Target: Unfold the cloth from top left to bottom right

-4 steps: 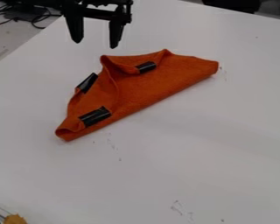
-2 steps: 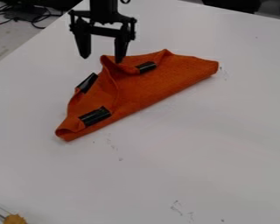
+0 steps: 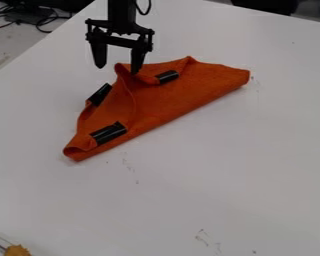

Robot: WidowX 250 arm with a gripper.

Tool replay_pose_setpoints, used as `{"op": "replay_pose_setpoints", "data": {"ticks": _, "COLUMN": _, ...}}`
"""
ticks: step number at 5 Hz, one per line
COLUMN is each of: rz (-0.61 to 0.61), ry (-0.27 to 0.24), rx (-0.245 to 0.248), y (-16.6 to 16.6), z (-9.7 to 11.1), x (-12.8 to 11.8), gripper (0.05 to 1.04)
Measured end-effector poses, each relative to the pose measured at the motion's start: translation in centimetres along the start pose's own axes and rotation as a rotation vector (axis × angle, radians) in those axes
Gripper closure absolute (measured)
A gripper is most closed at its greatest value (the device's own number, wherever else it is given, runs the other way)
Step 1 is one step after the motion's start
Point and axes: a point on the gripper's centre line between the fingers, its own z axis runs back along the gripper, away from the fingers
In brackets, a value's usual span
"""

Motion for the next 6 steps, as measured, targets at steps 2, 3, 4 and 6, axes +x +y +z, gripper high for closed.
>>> {"op": "replay_pose_setpoints", "data": {"ticks": 2, "rz": 0.007, "ry": 0.057, "rx": -0.068, "y": -0.4, "z": -1.7, "x": 0.9, "gripper": 0.38}}
{"op": "replay_pose_setpoints", "data": {"ticks": 3, "rz": 0.016, "ry": 0.055, "rx": -0.064, "y": -0.3, "z": -2.2, "x": 0.8, "gripper": 0.695}}
{"op": "replay_pose_setpoints", "data": {"ticks": 4, "rz": 0.022, "ry": 0.068, "rx": -0.064, "y": -0.4, "z": -2.3, "x": 0.6, "gripper": 0.918}}
{"op": "replay_pose_setpoints", "data": {"ticks": 6, "rz": -0.009, "ry": -0.012, "rx": -0.054, "y": -2.0, "z": 0.2, "x": -0.7, "gripper": 1.024}}
